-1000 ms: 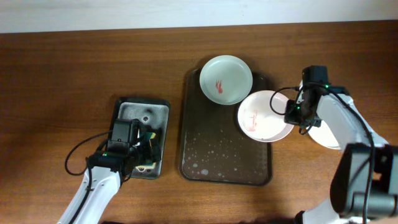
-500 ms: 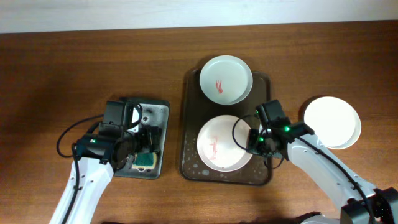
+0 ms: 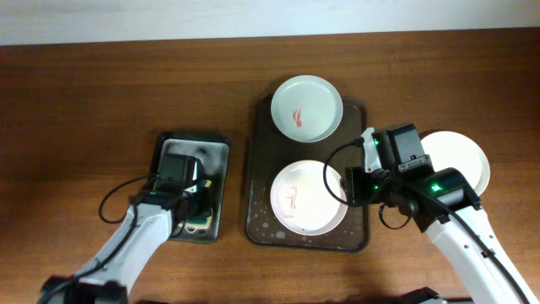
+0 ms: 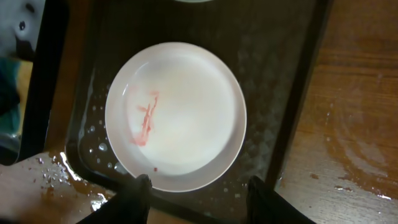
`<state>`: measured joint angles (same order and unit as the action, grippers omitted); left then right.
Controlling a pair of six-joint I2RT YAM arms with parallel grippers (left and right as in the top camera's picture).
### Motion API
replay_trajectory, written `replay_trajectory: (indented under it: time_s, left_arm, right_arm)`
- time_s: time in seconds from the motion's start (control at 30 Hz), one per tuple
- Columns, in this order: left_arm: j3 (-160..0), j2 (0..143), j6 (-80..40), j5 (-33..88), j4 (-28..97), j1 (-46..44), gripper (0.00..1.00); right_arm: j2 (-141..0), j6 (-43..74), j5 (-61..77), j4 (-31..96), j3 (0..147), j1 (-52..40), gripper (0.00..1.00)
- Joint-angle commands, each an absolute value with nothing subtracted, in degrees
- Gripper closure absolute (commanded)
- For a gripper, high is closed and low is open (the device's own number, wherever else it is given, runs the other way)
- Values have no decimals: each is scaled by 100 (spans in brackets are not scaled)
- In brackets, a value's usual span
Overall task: Clean dirty plates on tray and stack at the side
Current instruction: 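Grasp the pink-rimmed plate edge with the right gripper and tilt it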
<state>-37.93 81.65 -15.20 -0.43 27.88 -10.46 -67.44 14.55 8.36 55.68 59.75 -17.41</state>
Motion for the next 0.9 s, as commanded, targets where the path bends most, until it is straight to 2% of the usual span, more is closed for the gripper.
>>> replay_trajectory:
  time_s: [0.0,0.1,0.23,0.27,0.3,0.33,0.37,0.43,0.57,0.6,0.7,0.73,0.77,0.8,0.87]
  left_arm:
    - [-3739,8827,-1581,134,2543,-1033,100]
    - [-3935,8803,-1577,224,2797,-1033,100]
    - [-4801,8329,-1575,217,3846,-1033,100]
    - [-5050,8167,-1575,215,4108,-1033,93]
    - [-5225,8020,-1575,217,4327,-1033,71]
    - [-5238,7961,-1577,217,4418,-1033,58]
    - [-5234,7959,-1577,217,4541,-1033,51]
    - [-5120,7977,-1577,217,4698,-1033,42]
    - [-4423,7981,-1581,222,4200,-1033,40]
    - [-4141,7981,-1584,242,3879,-1033,41]
    - [-3612,7981,-1804,263,3186,-1033,61]
    - [-3533,7981,-1802,263,2989,-1033,81]
    - [-3529,7981,-1798,261,2888,-1033,94]
    - [-3535,7979,-1796,259,2812,-1033,100]
    - [-3763,7966,-1793,261,2978,-1033,100]
  right_arm:
    - [-6726,1393,1037,5636,6040,-1763,49]
    - [-6726,1393,1037,5664,6040,-1763,50]
    - [-6726,1391,1035,5684,6040,-1763,49]
    - [-6726,1391,1035,5682,6040,-1763,50]
    - [-6726,1391,1035,5684,6040,-1763,50]
    - [-6726,1391,1035,5684,6040,-1763,50]
    - [-6726,1391,1033,5684,6040,-1763,50]
    - [-6726,1391,1033,5682,6040,-1763,50]
    - [-6726,1391,1035,5682,6040,-1763,50]
    - [-6726,1391,1035,5682,6040,-1763,50]
    - [-6726,1393,1035,5682,6040,-1763,50]
    - [-6726,1393,1035,5682,6040,-1763,50]
    - [-6726,1393,1035,5682,6040,-1763,49]
    - [-6726,1391,1035,5684,6040,-1763,50]
    - [-6726,1391,1007,5682,6018,-1763,50]
